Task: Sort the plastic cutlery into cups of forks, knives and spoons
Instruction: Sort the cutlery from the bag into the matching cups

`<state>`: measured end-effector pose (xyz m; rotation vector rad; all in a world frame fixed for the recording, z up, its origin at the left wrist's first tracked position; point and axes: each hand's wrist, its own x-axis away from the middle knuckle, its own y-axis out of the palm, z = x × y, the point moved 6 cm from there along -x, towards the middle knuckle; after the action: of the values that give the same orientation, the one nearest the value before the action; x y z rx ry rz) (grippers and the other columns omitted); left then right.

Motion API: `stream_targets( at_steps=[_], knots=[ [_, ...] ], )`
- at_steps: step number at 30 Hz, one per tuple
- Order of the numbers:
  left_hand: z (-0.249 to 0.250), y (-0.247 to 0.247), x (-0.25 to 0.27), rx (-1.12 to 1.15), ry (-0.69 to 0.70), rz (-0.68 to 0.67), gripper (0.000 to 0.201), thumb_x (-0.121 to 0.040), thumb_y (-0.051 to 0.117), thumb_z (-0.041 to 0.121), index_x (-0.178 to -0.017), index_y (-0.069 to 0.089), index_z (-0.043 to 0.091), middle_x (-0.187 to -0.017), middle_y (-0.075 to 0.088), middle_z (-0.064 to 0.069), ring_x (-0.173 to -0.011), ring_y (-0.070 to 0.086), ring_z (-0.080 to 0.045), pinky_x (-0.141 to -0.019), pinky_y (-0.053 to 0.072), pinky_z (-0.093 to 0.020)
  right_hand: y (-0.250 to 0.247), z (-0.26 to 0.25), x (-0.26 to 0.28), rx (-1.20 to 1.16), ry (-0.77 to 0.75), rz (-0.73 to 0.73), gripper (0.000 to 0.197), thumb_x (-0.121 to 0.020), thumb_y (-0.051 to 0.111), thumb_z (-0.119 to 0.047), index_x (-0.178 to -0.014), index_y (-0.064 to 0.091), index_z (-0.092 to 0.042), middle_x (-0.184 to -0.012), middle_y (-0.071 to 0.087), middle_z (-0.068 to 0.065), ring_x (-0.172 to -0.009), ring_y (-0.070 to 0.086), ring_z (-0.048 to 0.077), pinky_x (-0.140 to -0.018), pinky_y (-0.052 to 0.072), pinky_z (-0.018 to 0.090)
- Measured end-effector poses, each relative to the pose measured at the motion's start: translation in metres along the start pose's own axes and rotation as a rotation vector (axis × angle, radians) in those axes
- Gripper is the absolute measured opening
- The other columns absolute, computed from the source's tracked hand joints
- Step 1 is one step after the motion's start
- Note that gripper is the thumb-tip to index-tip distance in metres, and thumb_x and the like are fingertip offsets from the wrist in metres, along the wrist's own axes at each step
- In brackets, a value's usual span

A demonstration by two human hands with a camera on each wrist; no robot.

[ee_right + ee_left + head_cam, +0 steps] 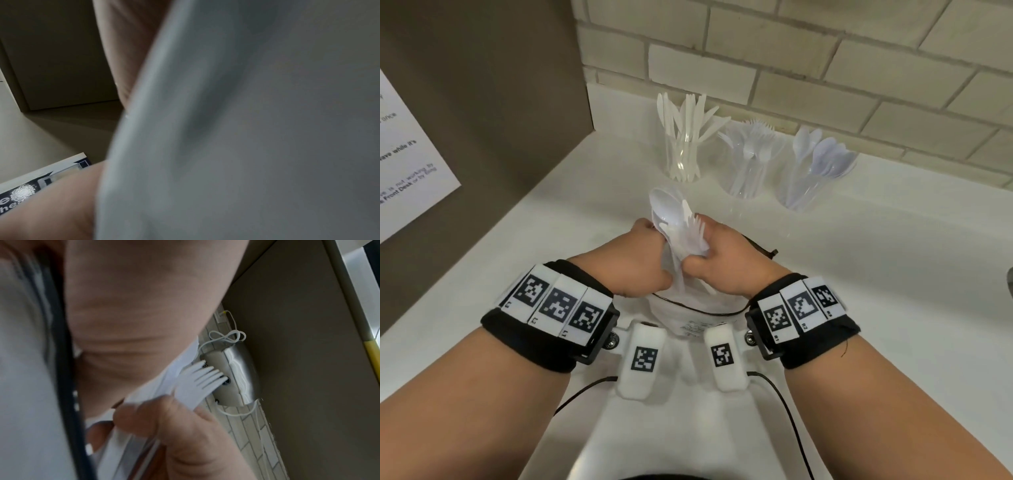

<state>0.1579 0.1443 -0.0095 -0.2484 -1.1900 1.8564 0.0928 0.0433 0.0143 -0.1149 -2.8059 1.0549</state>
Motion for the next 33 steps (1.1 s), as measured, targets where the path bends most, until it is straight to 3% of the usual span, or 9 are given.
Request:
stream_targets(
  at_steps=[7,12,15,19,22,23,27,31,33],
  knots=[
    [-0.002,-0.002,0.005,-0.001,-0.027,0.06,0.065,-0.075,0.066,0.021,-0.135,0.039,0.027,-0.136,0.033,-0.003,-0.096,0.057,-0.021,-0.083,0.048,-0.026,0.002,0.005,-0.003,-0.19,-0.003,0.096,0.045,-0.078,0.071,-0.011,-0.119,0.053,-0.011,-0.103,0.067,0.007,-0.093,0.066,0.021,-0.085,0.053,0.033],
    [-0.007,-0.014,0.012,-0.114,-0.112,0.077,0.066,-0.072,0.072,0.021,-0.131,0.043,0.033,-0.137,0.026,0.0,-0.092,0.057,-0.018,-0.079,0.046,-0.024,-0.028,-0.001,0.006,-0.561,-0.076,0.329,0.043,-0.067,0.073,0.005,-0.092,0.067,-0.029,-0.09,0.066,0.003,-0.088,0.065,0.023,-0.085,0.056,0.046],
    [-0.001,-0.017,0.015,-0.125,-0.075,0.086,0.052,-0.071,0.073,0.023,-0.115,0.047,0.033,-0.141,0.022,0.001,-0.104,0.053,-0.019,-0.085,0.046,-0.026,-0.018,-0.001,0.008,-0.642,-0.089,0.297,0.041,-0.071,0.07,0.013,-0.098,0.066,-0.018,-0.083,0.063,0.0,-0.082,0.062,0.014,-0.078,0.056,0.036],
    [0.03,-0.05,0.024,0.378,0.267,0.373,0.073,-0.064,0.066,0.024,-0.127,0.029,0.033,-0.142,0.027,0.004,-0.133,0.037,-0.013,-0.1,0.032,-0.019,-0.003,0.012,0.006,-0.685,-0.05,0.284,0.036,-0.072,0.069,0.01,-0.104,0.065,-0.006,-0.09,0.067,0.016,-0.088,0.065,0.026,-0.09,0.054,0.05],
    [0.059,-0.062,0.032,0.597,0.611,0.412,0.088,-0.071,0.064,0.02,-0.146,0.019,0.028,-0.151,0.025,-0.002,-0.139,0.032,-0.022,-0.113,0.032,-0.041,0.002,0.016,0.004,-0.651,-0.031,0.284,0.032,-0.073,0.069,0.01,-0.102,0.064,0.0,-0.095,0.069,0.019,-0.092,0.068,0.03,-0.089,0.055,0.05],
    [0.065,-0.06,0.033,0.54,0.651,0.437,0.079,-0.08,0.062,0.023,-0.147,0.021,0.026,-0.151,0.029,-0.005,-0.139,0.034,-0.023,-0.113,0.032,-0.043,0.004,0.016,0.003,-0.625,-0.034,0.279,0.03,-0.073,0.07,0.008,-0.101,0.063,-0.001,-0.095,0.07,0.019,-0.092,0.068,0.031,-0.087,0.055,0.05],
    [0.068,-0.046,0.028,0.332,0.617,0.551,0.042,-0.097,0.039,0.033,-0.134,0.05,0.016,-0.139,0.046,-0.001,-0.128,0.043,-0.003,-0.107,0.035,-0.02,0.007,0.015,0.004,-0.581,-0.018,0.295,0.031,-0.07,0.073,0.009,-0.093,0.062,-0.008,-0.083,0.068,0.006,-0.079,0.067,0.02,-0.075,0.056,0.037],
    [0.056,-0.032,0.02,0.332,0.549,0.618,0.029,-0.095,0.047,0.03,-0.118,0.06,0.02,-0.148,0.021,0.001,-0.132,0.014,0.02,-0.108,0.022,-0.008,0.008,0.016,0.006,-0.596,0.001,0.254,0.037,-0.068,0.072,0.013,-0.099,0.061,-0.003,-0.086,0.068,0.006,-0.081,0.066,0.014,-0.075,0.056,0.032],
    [0.057,-0.031,0.021,0.375,0.544,0.613,0.027,-0.093,0.047,0.035,-0.111,0.062,0.021,-0.148,0.025,0.0,-0.135,0.019,0.015,-0.108,0.023,-0.009,0.008,0.015,0.007,-0.602,-0.007,0.281,0.038,-0.068,0.071,0.014,-0.101,0.06,-0.003,-0.089,0.067,0.007,-0.083,0.065,0.013,-0.077,0.055,0.032]
  ],
)
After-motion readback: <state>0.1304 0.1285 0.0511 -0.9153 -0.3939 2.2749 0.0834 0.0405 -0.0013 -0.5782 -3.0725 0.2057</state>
